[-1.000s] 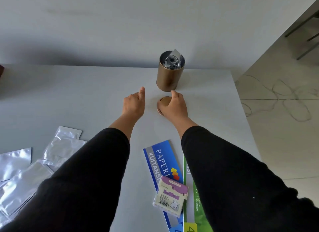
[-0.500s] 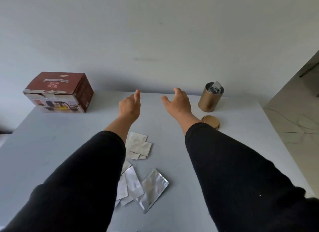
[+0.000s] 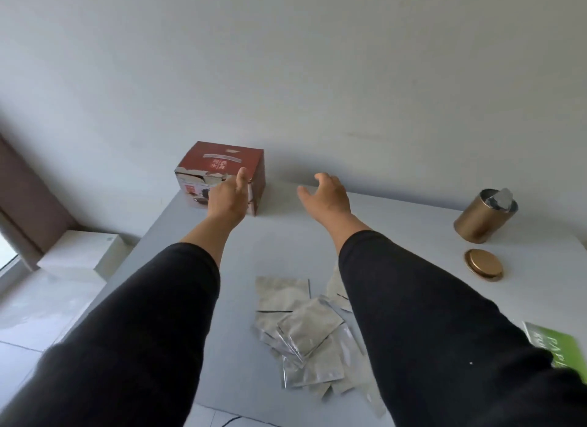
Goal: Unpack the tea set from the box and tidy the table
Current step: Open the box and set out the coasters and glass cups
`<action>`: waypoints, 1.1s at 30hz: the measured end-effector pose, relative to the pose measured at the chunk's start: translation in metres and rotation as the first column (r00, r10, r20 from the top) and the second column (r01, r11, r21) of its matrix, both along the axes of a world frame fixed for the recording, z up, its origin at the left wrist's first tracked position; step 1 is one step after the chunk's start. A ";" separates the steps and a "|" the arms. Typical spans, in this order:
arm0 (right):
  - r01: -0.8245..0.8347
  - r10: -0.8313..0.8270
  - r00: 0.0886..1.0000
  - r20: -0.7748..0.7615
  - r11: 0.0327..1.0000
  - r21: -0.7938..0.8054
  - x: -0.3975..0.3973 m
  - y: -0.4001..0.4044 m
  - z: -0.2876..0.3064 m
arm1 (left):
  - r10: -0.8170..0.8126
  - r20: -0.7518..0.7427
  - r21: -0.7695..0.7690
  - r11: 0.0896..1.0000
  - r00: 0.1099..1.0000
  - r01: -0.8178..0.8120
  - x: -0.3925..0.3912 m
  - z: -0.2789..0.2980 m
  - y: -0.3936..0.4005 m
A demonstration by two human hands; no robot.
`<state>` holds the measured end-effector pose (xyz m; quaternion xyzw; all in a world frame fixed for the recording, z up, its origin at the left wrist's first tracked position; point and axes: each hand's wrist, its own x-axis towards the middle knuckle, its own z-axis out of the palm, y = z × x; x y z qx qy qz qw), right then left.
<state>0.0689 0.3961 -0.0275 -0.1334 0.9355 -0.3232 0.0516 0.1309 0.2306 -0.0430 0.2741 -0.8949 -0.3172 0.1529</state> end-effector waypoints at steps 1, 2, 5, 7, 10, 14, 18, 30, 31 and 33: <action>-0.023 0.023 1.000 -0.004 1.000 -0.002 -0.004 -0.017 -0.001 | 0.017 0.004 0.008 1.000 1.000 -0.017 0.001 -0.001 -0.014; -0.041 0.041 0.999 -0.007 0.999 -0.003 -0.007 -0.034 -0.002 | 0.035 0.019 0.016 0.999 0.999 -0.035 0.002 -0.002 -0.028; -0.066 0.067 0.997 0.025 0.998 -0.019 -0.014 -0.081 -0.007 | 0.074 0.064 0.029 0.997 0.995 -0.076 0.002 -0.004 -0.071; -0.077 0.078 0.996 0.047 0.997 -0.030 -0.021 -0.115 -0.014 | 0.119 0.068 0.056 0.991 0.990 -0.123 -0.003 -0.006 -0.105; -0.067 0.070 0.995 0.075 0.997 -0.042 -0.027 -0.152 -0.026 | 0.157 0.112 0.098 0.981 0.981 -0.168 -0.013 -0.014 -0.148; 0.028 -0.021 0.988 0.152 0.999 -0.042 -0.041 -0.187 -0.044 | 0.152 0.152 0.164 0.971 0.977 -0.176 -0.036 -0.034 -0.197; 0.203 -0.179 0.951 0.252 0.976 -0.076 -0.058 -0.217 -0.059 | 0.072 0.193 0.267 0.956 0.979 -0.123 -0.066 -0.051 -0.231; 0.536 -0.467 0.804 0.368 0.837 -0.111 -0.086 -0.258 -0.084 | -0.120 0.154 0.530 0.848 0.981 0.020 -0.109 -0.078 -0.255; 0.539 -0.468 0.804 0.367 0.834 -0.118 -0.085 -0.259 -0.084 | -0.101 0.127 0.560 0.829 0.987 0.013 -0.109 -0.080 -0.254; 0.542 -0.462 0.800 0.382 0.830 -0.132 -0.082 -0.258 -0.084 | -0.064 0.101 0.604 0.797 0.993 -0.011 -0.110 -0.081 -0.253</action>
